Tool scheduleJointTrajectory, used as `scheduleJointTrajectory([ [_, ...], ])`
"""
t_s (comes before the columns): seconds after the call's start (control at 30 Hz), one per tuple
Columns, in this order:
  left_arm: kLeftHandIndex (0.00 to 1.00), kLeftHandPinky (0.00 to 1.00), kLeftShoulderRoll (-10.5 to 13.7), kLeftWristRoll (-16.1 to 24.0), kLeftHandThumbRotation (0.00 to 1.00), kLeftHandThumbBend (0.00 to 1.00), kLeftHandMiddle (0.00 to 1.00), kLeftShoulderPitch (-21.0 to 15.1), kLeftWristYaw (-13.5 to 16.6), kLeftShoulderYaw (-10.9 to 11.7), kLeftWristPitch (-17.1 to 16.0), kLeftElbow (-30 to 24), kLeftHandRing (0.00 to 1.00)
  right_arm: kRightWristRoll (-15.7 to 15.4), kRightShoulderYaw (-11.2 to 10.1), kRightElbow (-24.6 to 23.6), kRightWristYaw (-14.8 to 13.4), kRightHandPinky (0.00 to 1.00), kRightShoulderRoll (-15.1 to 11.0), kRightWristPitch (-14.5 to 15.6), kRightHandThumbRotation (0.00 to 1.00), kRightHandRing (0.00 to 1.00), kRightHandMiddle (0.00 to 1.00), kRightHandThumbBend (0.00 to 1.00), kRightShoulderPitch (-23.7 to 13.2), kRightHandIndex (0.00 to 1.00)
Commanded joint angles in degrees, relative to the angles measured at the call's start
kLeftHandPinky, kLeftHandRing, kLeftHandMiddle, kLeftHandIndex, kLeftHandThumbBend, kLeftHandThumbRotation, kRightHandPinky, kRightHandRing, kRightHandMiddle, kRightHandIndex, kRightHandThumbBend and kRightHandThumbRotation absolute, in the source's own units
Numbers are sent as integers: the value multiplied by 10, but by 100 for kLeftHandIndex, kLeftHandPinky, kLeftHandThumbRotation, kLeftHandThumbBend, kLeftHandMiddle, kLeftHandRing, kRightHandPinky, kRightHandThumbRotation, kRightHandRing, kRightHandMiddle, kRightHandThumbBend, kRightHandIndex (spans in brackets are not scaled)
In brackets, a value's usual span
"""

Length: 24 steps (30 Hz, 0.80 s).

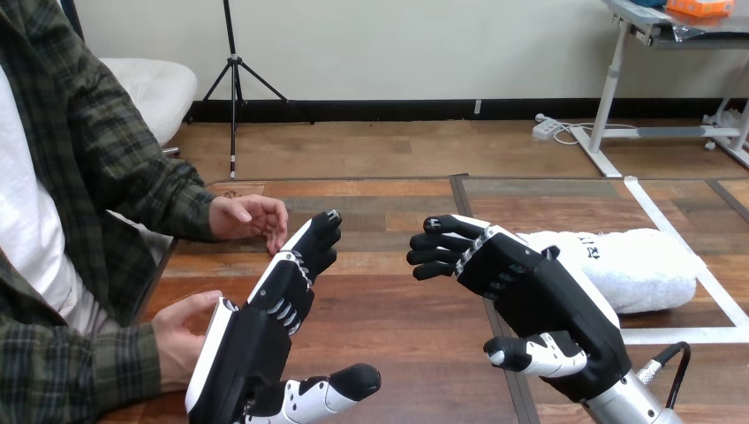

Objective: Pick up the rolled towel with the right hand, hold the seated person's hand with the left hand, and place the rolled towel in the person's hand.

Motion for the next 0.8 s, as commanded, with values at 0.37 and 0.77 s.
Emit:
scheduleJointTrajectory([
  [0.37, 89, 92, -7, -4, 50, 100, 93, -21, 0, 10, -4, -23, 94, 2, -1, -15, -3, 74, -1, -13, 47, 78, 80, 100, -36, 81],
  [0.77, 88, 92, -8, -3, 50, 100, 93, -20, 1, 10, -4, -24, 94, 1, -1, -16, -4, 74, -1, -14, 47, 78, 80, 100, -36, 81],
])
